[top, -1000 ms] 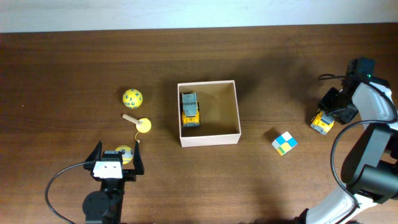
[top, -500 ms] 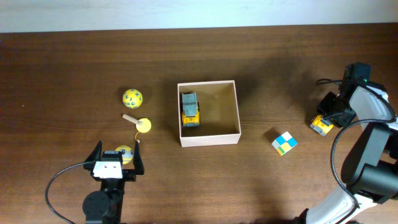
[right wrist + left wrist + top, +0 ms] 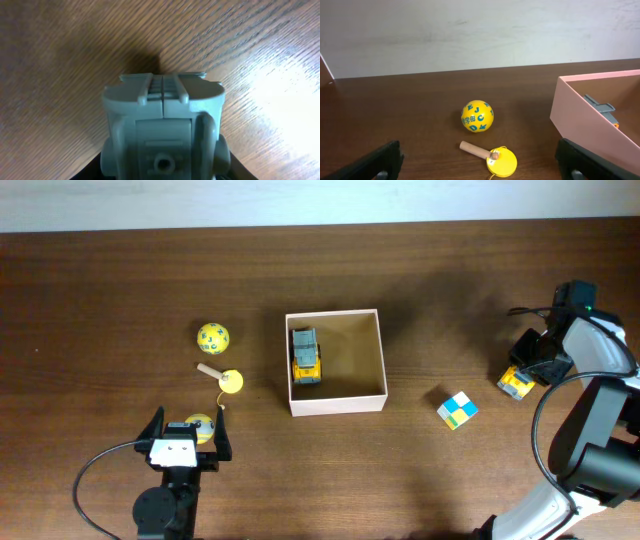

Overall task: Pack container
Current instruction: 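Lower the right gripper over the second grey truck and grasp it, then lift the second truck and carry it into the box's right side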

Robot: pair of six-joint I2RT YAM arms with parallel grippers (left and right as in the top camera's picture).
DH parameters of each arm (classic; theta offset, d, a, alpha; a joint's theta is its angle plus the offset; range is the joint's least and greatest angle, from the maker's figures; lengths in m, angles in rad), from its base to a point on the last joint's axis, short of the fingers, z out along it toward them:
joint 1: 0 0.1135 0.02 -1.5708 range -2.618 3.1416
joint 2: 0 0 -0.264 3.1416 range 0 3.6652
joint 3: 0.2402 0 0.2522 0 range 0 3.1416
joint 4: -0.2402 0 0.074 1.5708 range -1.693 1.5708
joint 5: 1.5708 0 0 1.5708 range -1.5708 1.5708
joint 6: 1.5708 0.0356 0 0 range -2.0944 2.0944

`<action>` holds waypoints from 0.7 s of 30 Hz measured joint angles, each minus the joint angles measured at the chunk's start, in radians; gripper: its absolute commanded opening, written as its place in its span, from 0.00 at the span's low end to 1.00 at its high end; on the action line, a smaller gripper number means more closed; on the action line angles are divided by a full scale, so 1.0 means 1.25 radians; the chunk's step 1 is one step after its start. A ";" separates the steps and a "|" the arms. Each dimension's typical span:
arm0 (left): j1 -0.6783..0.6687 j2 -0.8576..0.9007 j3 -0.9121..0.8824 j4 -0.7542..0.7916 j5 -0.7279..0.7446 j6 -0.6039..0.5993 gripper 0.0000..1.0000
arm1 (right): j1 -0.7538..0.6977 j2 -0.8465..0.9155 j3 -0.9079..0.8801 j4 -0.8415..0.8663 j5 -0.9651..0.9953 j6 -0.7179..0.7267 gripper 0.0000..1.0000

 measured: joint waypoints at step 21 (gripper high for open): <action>0.000 0.000 0.000 0.000 0.000 0.000 0.99 | 0.079 0.000 0.378 -0.261 -0.299 -0.225 0.39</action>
